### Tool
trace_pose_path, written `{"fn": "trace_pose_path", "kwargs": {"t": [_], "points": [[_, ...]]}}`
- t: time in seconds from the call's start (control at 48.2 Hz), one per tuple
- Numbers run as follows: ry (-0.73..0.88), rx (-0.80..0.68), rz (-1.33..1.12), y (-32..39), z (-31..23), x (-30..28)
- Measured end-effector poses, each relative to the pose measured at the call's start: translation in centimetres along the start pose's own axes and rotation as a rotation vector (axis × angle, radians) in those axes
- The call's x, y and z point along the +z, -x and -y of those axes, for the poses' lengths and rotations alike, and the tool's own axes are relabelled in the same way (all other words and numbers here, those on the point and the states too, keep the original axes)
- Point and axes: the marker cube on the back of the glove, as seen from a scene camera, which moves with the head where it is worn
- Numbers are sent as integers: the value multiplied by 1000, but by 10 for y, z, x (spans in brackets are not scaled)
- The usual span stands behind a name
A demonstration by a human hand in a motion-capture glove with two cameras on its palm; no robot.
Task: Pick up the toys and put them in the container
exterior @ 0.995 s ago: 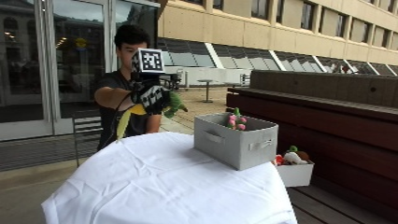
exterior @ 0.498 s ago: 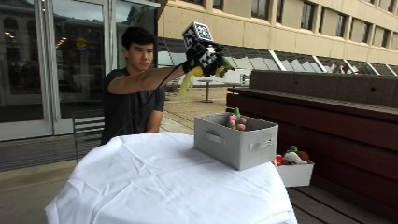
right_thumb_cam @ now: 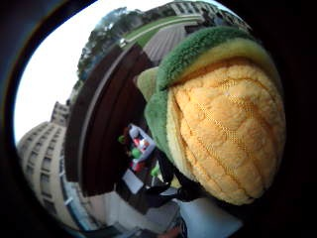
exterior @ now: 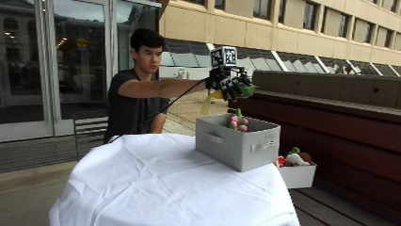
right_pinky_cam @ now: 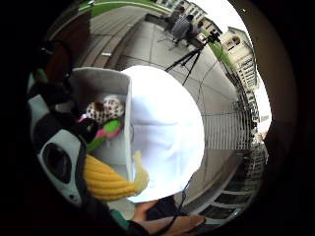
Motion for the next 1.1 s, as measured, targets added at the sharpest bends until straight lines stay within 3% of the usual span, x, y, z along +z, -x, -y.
{"fn": "trace_pose_path", "kwargs": {"t": [0.352,0.788,1.099], "points": [[30,-53,-61,-31,-18,0],[37,70,-100,-251,-65,7],[64,104,-92,-346,-116,53]]}}
